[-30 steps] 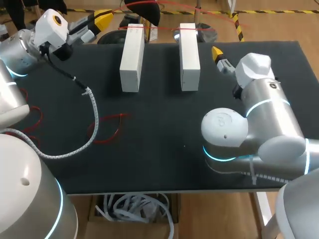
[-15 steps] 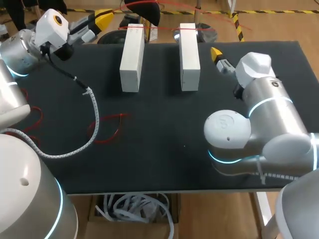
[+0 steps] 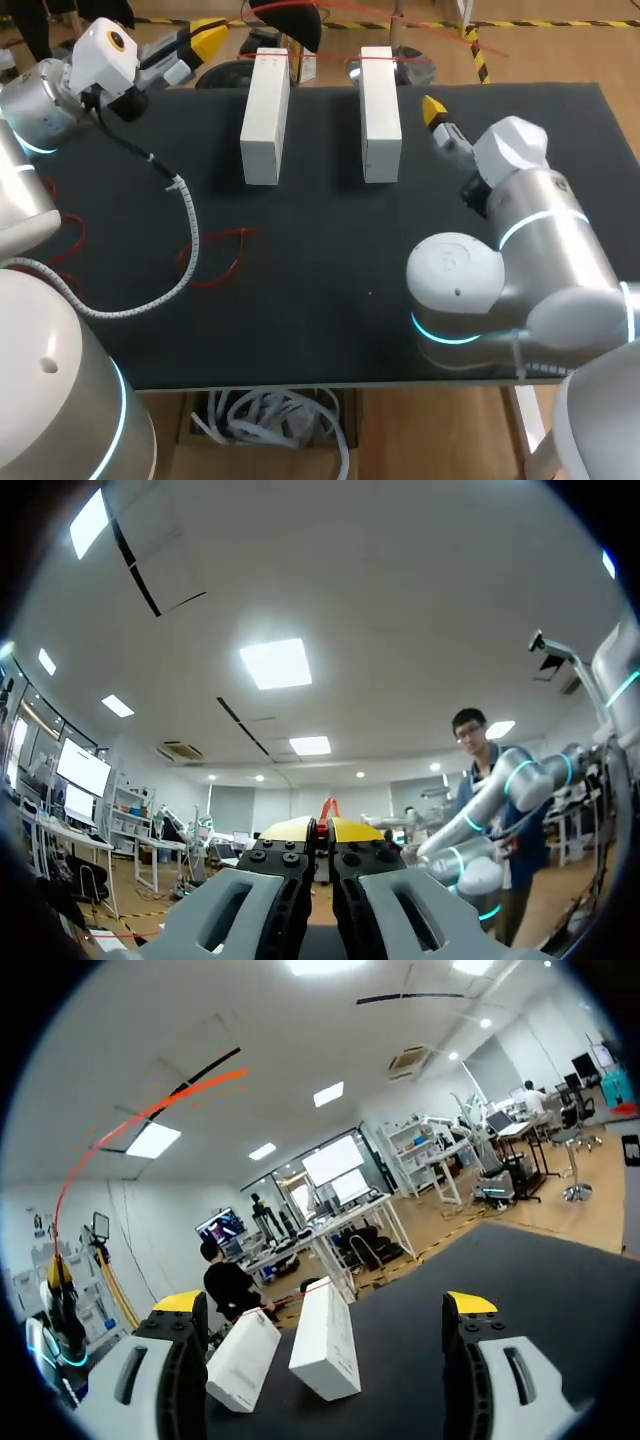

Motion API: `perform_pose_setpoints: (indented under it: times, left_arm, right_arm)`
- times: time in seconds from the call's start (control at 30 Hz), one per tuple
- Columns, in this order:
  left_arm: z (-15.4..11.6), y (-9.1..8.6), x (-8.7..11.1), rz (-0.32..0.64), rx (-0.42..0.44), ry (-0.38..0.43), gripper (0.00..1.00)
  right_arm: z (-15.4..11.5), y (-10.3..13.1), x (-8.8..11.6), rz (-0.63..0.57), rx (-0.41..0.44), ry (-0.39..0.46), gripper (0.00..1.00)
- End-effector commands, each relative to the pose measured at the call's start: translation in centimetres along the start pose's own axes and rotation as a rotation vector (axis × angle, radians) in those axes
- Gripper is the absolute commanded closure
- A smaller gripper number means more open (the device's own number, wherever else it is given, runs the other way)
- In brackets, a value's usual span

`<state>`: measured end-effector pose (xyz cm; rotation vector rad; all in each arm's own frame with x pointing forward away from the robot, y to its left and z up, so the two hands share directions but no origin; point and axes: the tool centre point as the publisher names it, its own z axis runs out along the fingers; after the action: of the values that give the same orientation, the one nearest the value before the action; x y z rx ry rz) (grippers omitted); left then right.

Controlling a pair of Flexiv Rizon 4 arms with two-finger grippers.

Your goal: Grab the tape and strap the tape.

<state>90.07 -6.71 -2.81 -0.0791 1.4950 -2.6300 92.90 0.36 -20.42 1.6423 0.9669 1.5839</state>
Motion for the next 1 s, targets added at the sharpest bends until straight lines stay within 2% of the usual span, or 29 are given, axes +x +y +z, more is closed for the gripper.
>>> perform_pose_setpoints:
  times: [0.03,0.13,0.23,0.6,0.77,1.0]
  left_arm:
    - [0.0,0.1,-0.1,0.001,0.002,0.002,1.00]
    - [0.0,0.1,-0.1,0.001,0.002,0.002,1.00]
    - [0.0,0.1,-0.1,0.001,0.002,0.002,1.00]
    - [0.0,0.1,-0.1,0.001,0.002,0.002,1.00]
    - [0.0,0.1,-0.1,0.001,0.002,0.002,1.00]
    - [0.0,0.1,-0.1,0.001,0.002,0.002,1.00]
  right_arm:
    - [-1.3,-0.9,0.9,0.541,-0.081,-0.091,0.00]
    - [-1.7,-0.5,1.2,0.711,-0.111,-0.130,0.00]
    - [-1.8,0.3,1.8,0.873,-0.107,-0.156,0.00]
    - [-2.5,1.4,3.7,1.403,0.021,-0.173,0.00]
    - [-3.3,1.5,4.9,1.524,0.095,-0.143,0.00]
    - [-4.9,2.0,7.4,1.564,0.171,-0.062,0.00]
